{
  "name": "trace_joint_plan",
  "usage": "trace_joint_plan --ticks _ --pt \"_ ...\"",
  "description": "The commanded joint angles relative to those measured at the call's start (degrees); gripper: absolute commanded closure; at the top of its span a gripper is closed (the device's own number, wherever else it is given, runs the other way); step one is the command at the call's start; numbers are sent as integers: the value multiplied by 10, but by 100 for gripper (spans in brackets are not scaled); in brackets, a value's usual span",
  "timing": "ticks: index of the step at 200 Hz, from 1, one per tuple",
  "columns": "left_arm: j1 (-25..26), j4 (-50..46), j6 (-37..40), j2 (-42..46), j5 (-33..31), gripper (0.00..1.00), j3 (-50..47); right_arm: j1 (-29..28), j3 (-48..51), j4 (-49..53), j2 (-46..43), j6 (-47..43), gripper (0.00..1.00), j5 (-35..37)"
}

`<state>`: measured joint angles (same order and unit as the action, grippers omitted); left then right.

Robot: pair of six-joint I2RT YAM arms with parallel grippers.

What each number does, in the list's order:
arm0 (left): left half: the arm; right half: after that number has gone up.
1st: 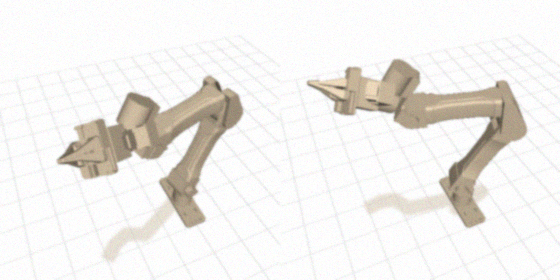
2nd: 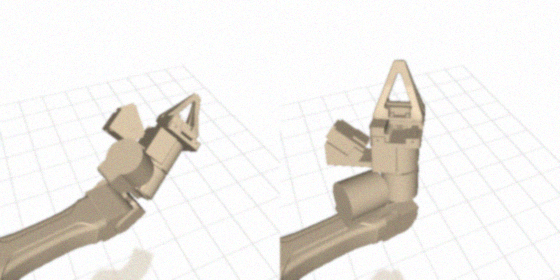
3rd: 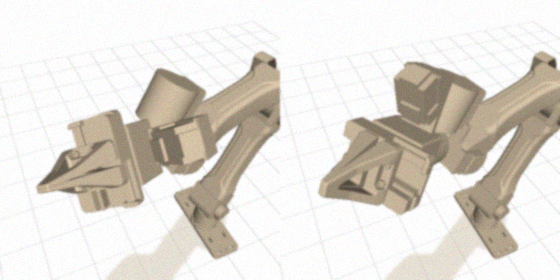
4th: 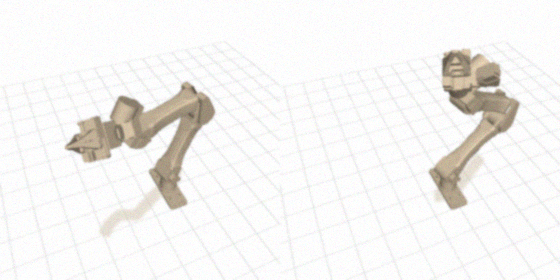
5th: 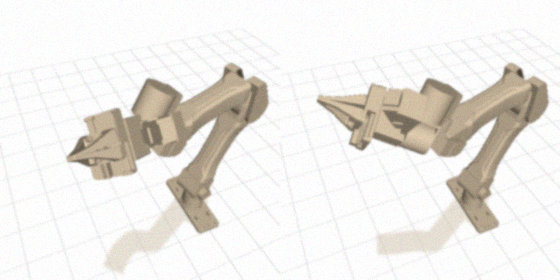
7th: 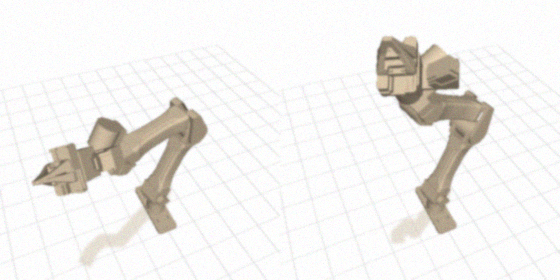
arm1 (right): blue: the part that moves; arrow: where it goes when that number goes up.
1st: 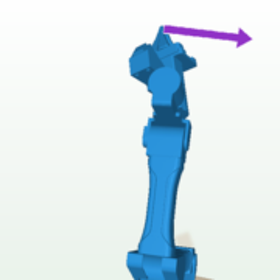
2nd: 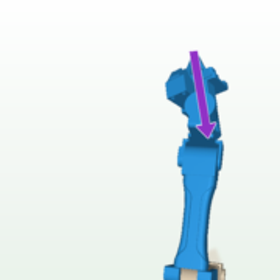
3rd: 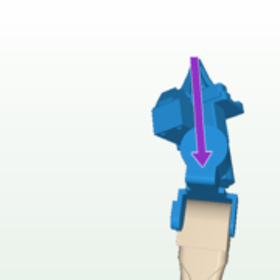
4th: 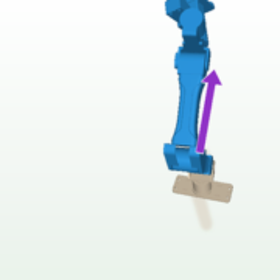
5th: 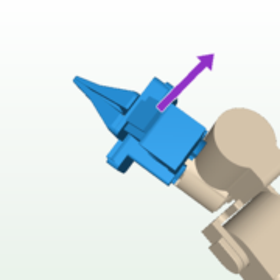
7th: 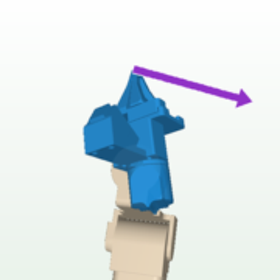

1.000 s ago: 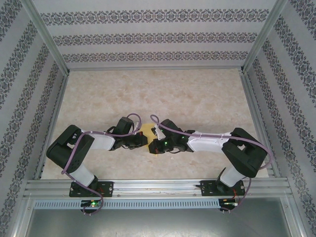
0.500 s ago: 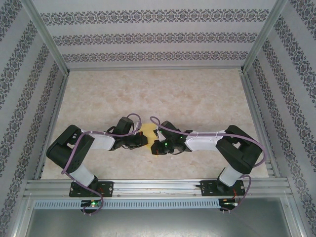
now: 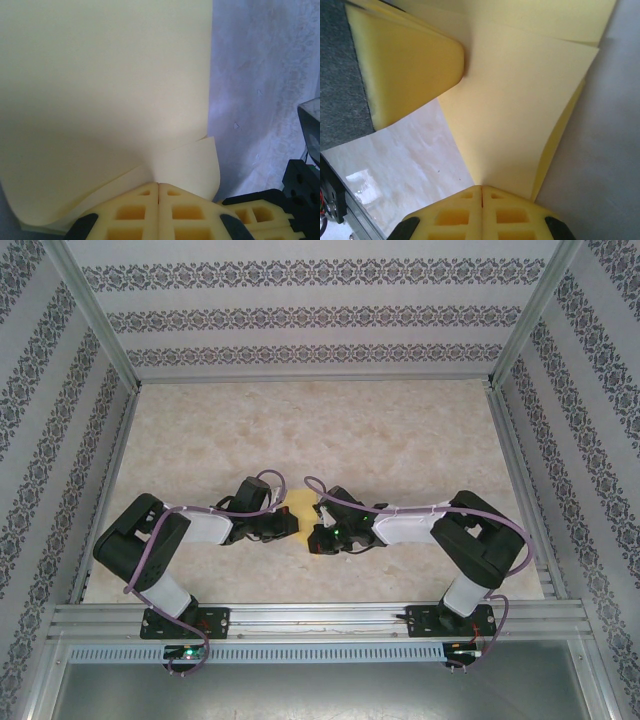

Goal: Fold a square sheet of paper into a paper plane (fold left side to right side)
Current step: Third fold the triangle at the center of the table.

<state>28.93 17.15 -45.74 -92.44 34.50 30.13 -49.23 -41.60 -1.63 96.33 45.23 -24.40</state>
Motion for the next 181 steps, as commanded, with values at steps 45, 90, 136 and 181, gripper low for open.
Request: trace_joint_plan --ticks 45,90,136,181 --pt "-3 -72 24 61 -72 94 10 16 39 17 20 15 100 -6" --pt "3 -102 43 139 -71 96 -1 26 50 19 15 2 100 -3" --pt "37 -90 32 185 -62 96 -17 27 52 18 23 -4 100 8" --pt "71 -15 7 122 -44 96 -15 28 60 9 29 -4 100 13"
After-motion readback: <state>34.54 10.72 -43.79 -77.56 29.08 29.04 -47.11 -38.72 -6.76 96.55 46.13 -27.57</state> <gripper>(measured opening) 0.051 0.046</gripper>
